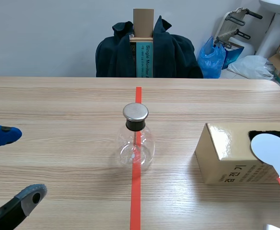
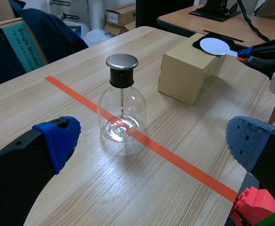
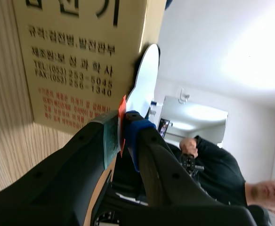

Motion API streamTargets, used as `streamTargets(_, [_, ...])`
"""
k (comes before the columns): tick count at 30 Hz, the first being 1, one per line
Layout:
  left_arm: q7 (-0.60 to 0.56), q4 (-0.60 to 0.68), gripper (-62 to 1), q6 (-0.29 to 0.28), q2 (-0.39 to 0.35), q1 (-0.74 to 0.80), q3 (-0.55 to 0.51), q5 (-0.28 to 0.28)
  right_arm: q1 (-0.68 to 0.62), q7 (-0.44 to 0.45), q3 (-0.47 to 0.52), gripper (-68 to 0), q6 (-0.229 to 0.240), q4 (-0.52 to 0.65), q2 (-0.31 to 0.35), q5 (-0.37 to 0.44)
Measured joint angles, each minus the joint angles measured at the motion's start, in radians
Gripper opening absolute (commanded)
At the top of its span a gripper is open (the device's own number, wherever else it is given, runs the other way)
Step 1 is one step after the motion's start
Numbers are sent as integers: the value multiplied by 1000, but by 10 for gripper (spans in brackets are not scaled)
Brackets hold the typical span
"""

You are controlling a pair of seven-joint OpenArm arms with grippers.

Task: Do the electroscope experiment.
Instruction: 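Rub the plate on the fur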

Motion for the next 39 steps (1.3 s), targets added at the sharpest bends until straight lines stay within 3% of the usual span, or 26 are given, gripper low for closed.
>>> streamTargets(3, [0,0,14,2,0,0,0,0,0,-143,0,-669,0,0,-17,27])
streamTargets(8, [0,0,14,2,0,0,0,0,0,35,3,-669,0,0,0,0])
streamTargets(9, [0,0,14,2,0,0,0,0,0,19,1,-669,0,0,-5,-1])
streamTargets(12, [0,0,14,2,0,0,0,0,0,-167,0,-669,0,0,-18,12])
streamTargets(13, [0,0,14,2,0,0,0,2,0,-189,5,-669,1,0,-17,20])
streamTargets(14, [0,0,14,3,0,0,0,4,0,-178,13,-669,2,0,-15,19])
streamTargets(18, [0,0,14,2,0,0,0,4,0,3,15,-669,2,0,3,10])
streamTargets(24, [0,0,14,3,0,0,0,4,0,-140,14,-669,1,0,-5,31])
streamTargets(30, [0,0,14,5,0,0,0,12,0,-5,14,-669,3,0,-3,26])
streamTargets(39, [5,0,14,38,0,0,0,27,0,16,14,-669,3,0,-3,26])
